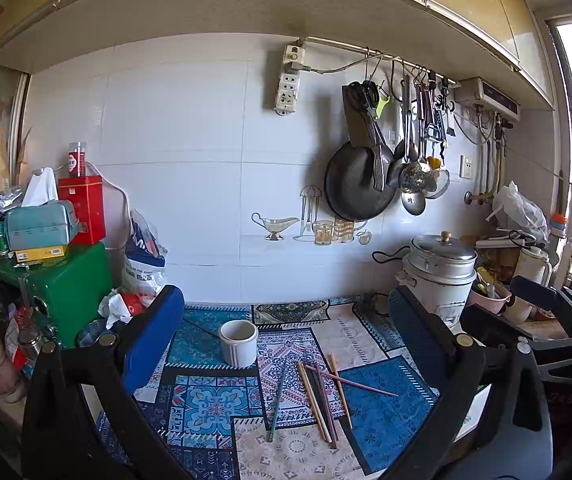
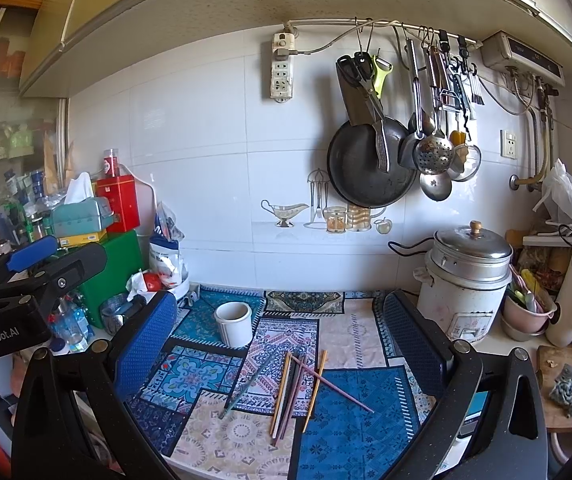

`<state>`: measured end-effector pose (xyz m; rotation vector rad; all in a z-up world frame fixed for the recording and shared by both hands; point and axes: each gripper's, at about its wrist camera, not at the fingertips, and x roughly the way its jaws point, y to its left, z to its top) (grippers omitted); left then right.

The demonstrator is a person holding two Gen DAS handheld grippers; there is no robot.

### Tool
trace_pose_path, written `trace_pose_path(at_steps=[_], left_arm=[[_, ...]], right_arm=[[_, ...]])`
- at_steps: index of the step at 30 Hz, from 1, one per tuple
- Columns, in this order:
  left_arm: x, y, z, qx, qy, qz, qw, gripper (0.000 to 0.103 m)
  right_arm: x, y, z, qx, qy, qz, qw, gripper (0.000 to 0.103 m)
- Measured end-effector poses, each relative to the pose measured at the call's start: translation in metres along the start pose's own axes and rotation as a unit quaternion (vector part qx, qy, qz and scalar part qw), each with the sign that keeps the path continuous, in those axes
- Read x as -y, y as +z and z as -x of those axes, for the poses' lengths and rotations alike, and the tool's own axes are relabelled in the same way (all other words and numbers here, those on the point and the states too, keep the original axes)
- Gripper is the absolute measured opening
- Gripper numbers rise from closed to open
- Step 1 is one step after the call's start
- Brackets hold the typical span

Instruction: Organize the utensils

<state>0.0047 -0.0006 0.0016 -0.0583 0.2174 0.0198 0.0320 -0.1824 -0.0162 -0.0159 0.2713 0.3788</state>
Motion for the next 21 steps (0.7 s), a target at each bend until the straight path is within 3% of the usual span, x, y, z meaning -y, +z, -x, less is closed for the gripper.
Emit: trace_pose_path(at_steps=[10, 21], left_arm=[[-0.002, 0.001, -0.008, -0.005, -0.002, 0.003, 1.0, 0.103], [-0.01, -0.009, -0.039, -0.031, 0.025, 0.014, 0.9991, 0.103]], right_arm=[[0.001, -0.002, -0.002, -0.001, -0.004, -0.003, 1.0, 0.103], [0.009, -0.004, -0.018, -0.015, -0.015, -0.006, 1.0, 0.103]])
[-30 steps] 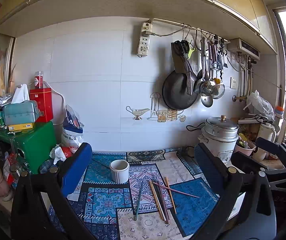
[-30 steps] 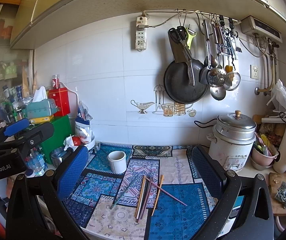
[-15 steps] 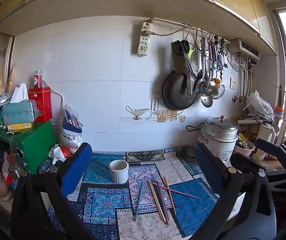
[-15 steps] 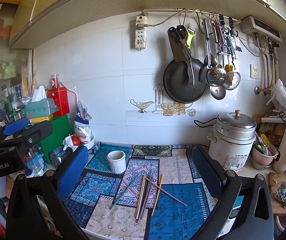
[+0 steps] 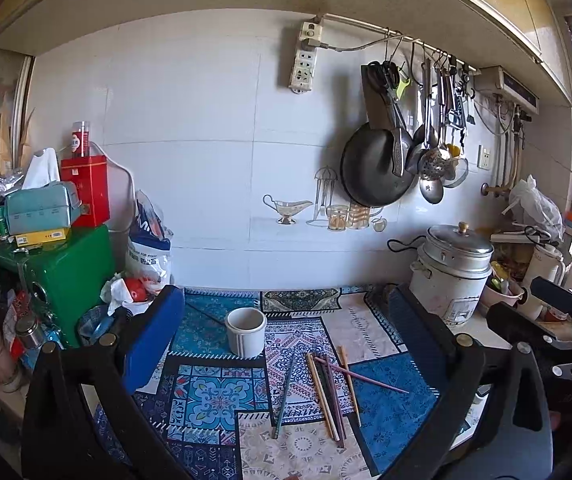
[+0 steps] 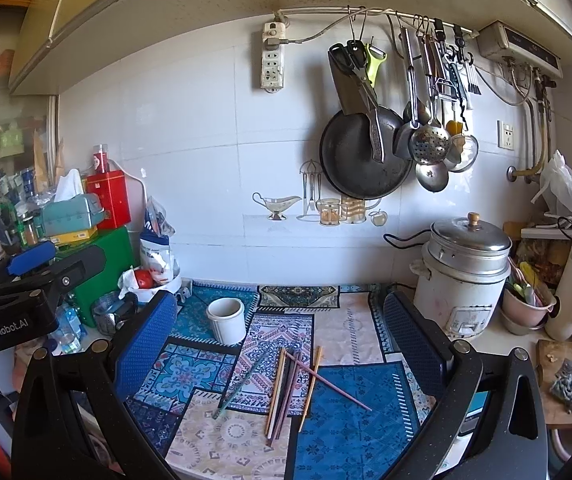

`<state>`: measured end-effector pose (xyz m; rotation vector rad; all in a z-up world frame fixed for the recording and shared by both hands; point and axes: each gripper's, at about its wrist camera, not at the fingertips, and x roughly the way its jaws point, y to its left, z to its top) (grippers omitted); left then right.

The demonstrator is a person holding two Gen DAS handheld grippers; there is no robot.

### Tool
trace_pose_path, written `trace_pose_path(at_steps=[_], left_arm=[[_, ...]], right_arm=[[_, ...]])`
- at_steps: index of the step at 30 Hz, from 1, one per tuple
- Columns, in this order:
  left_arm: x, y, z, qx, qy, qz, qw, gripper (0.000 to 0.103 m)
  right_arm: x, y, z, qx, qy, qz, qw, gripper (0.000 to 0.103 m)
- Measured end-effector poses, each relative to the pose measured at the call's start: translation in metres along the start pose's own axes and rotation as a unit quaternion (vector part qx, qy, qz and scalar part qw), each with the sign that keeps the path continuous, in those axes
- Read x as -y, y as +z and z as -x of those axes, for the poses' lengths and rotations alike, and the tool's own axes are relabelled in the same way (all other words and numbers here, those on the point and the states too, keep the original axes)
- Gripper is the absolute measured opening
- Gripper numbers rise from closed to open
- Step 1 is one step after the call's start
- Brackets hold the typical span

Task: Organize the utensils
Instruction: 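Move both grippers down toward the pile of sticks on the mat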

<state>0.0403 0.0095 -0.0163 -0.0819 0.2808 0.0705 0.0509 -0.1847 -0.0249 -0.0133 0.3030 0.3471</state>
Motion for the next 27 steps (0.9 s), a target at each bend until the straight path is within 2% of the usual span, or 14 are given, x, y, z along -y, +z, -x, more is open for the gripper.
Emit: trace_pose_path(at_steps=[3, 8, 15, 21, 27], left_arm=[[-0.001, -0.004, -0.017, -0.014, 0.01, -0.004, 0.9998, 0.103], [-0.001, -0.016, -0.054, -0.055, -0.001, -0.008, 0.9984, 0.103], [0.001, -0.047, -0.116, -0.123, -0.033, 0.02, 0.9916, 0.103], [-0.002, -0.077, -0.181, -0.199, -0.01, 0.036, 0.9792, 0.103], [-0.008, -0.122, -0.252, -0.29, 0.022, 0.017, 0.9566, 0.103]], right_arm=[[0.002, -0.001, -0.01, -0.007, -0.012, 0.004, 1.0, 0.103], [0.011, -0.007, -0.04, -0.036, -0.012, 0.0, 0.999, 0.103], [0.032, -0.035, -0.11, -0.116, -0.023, 0.0, 0.993, 0.103], [0.053, -0.068, -0.171, -0.203, -0.023, 0.004, 0.979, 0.103], [0.074, -0.101, -0.227, -0.283, -0.015, 0.017, 0.959, 0.102]])
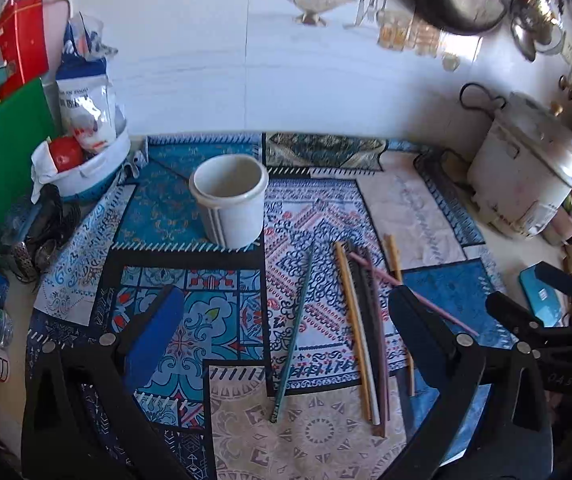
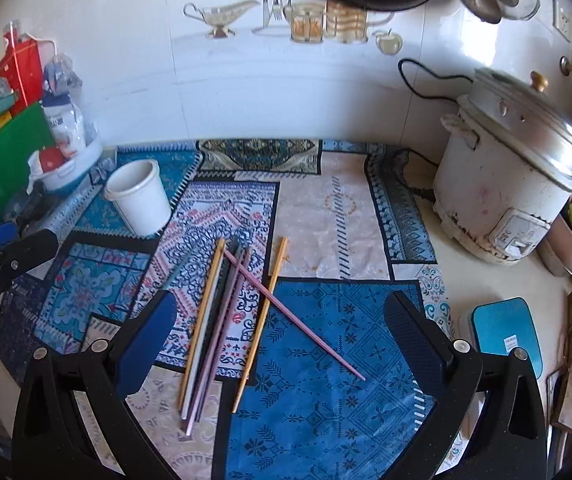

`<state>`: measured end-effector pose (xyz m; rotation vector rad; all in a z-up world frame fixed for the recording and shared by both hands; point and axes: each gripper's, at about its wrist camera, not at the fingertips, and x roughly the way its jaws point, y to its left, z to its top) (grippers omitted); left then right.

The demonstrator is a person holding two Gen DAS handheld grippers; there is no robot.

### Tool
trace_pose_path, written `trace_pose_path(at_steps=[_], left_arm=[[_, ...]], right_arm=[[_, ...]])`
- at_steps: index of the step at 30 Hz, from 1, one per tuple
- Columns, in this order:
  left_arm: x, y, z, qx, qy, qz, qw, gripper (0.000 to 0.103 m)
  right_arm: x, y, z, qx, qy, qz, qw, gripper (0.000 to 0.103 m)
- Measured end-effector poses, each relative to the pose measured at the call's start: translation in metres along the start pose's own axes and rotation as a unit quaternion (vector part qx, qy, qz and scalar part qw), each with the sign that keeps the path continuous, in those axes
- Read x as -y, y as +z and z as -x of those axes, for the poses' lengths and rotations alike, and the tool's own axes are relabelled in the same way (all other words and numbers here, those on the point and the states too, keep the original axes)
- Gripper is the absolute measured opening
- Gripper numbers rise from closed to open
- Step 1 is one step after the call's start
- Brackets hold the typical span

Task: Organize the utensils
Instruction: 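Move both grippers down toward the pile of sticks on the mat, then grasp a teal stick with the left gripper while the right gripper grasps a pink stick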

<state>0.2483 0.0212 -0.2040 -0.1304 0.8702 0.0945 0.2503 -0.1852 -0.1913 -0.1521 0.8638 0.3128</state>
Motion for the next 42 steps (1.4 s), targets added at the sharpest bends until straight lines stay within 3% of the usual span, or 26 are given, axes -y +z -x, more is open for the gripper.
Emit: trace_pose_path(at_steps=[3, 5, 7, 11, 17, 25, 29, 32, 38, 42], left_arm=[[-0.004, -0.005, -0.038, -0.039, 0.011, 0.001, 0.9992, 0.102], [-0.007, -0.009, -0.062, -0.074, 0.008, 0.002, 0.9972, 0.093], [-0.009, -0.012, -0.084, -0.111, 0.004, 0.003, 0.9938, 0.084], [-0.01, -0.015, -0.113, -0.156, -0.01, 0.009, 0.9877, 0.067], [0.001, -0.012, -0.131, -0.188, -0.024, -0.02, 0.9817, 0.047], [0.005, -0.017, -0.141, -0.217, -0.052, -0.017, 0.9747, 0.026], [0.004, -0.021, -0.14, -0.22, -0.057, -0.018, 0.9736, 0.022], [0.005, -0.024, -0.139, -0.22, -0.06, -0.021, 0.9734, 0.02], [0.005, -0.025, -0.141, -0.22, -0.062, -0.015, 0.9733, 0.004], [0.004, -0.024, -0.141, -0.222, -0.064, -0.014, 0.9728, 0.004]], right_arm=[[0.006, 0.002, -0.035, -0.049, 0.018, 0.021, 0.998, 0.1], [0.011, 0.002, -0.054, -0.076, 0.031, 0.03, 0.996, 0.096], [0.014, 0.004, -0.072, -0.102, 0.059, 0.034, 0.992, 0.086], [0.016, 0.006, -0.099, -0.149, 0.105, 0.043, 0.982, 0.055], [0.01, 0.011, -0.121, -0.192, 0.133, 0.068, 0.97, 0.037], [-0.011, 0.02, -0.127, -0.209, 0.214, 0.025, 0.954, 0.032], [-0.024, 0.014, -0.134, -0.227, 0.209, 0.032, 0.951, 0.022], [-0.031, 0.012, -0.142, -0.237, 0.2, 0.039, 0.95, 0.021], [-0.033, 0.008, -0.147, -0.236, 0.192, 0.044, 0.951, 0.012], [-0.028, 0.01, -0.151, -0.236, 0.201, 0.026, 0.95, 0.01]])
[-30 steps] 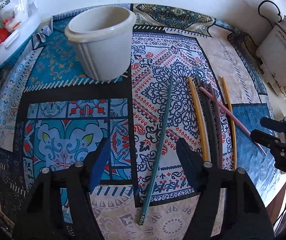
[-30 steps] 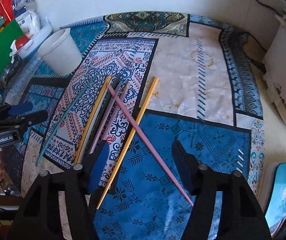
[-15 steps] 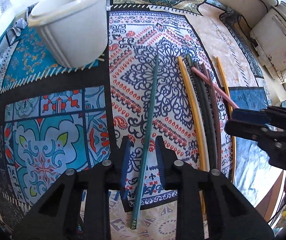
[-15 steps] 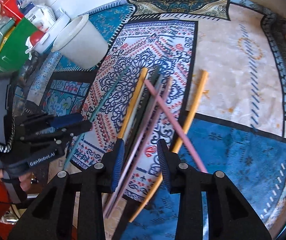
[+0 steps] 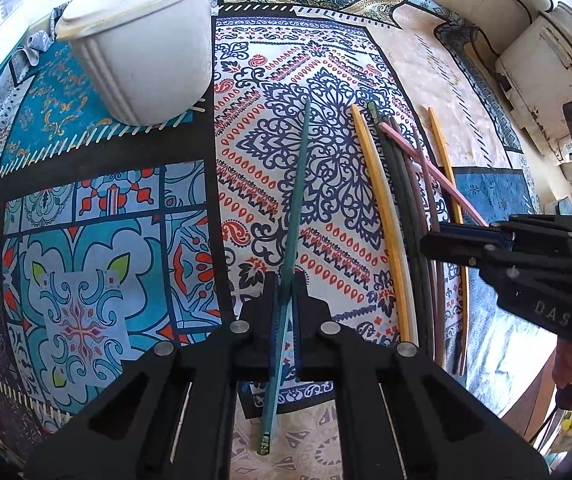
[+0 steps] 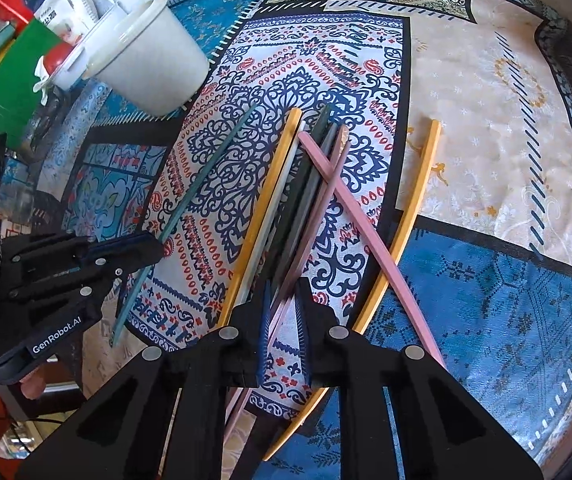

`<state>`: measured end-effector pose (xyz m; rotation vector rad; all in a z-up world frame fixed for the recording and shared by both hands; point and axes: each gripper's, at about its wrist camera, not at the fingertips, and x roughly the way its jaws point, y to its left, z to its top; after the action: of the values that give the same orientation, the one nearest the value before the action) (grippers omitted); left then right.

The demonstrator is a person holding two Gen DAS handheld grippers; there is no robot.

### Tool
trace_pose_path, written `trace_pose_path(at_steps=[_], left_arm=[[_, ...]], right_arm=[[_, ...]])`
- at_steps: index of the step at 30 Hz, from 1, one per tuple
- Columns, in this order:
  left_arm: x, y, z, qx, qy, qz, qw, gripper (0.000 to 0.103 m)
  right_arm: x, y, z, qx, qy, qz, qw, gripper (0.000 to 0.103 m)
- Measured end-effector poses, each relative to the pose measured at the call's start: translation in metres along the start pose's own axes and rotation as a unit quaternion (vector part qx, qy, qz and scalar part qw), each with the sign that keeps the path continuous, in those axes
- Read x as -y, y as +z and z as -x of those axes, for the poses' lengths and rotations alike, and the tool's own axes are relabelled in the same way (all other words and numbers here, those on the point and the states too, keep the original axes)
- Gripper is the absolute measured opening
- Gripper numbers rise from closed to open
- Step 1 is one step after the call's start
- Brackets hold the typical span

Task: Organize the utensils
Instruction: 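Grasp a teal stick with the left gripper while the right gripper grasps a pink stick, then carry the teal stick with the left gripper while the right carries the pink stick into the white cup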

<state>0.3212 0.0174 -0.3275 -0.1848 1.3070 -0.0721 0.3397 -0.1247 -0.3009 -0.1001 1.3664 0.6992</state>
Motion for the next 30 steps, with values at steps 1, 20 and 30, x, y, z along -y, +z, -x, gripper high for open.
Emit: trace_pose_path(at_steps=[1, 20, 30], left_arm=[[0.0, 0.0, 0.0, -0.001, 0.001, -0.001, 1.0, 0.004], [0.004, -0.012, 0.061, 0.071, -0.006, 0.003, 0.9974, 0.003], [0.002, -0.017, 0.102, 0.12, -0.006, 0.01, 0.9927, 0.002]], right_arm=[[0.002, 0.0, 0.002, 0.003, 0.004, -0.003, 1.0, 0.009], [-0.013, 0.005, 0.065, 0.099, 0.009, 0.008, 0.995, 0.005], [-0.037, 0.006, 0.095, 0.146, 0.0, 0.037, 0.989, 0.005]])
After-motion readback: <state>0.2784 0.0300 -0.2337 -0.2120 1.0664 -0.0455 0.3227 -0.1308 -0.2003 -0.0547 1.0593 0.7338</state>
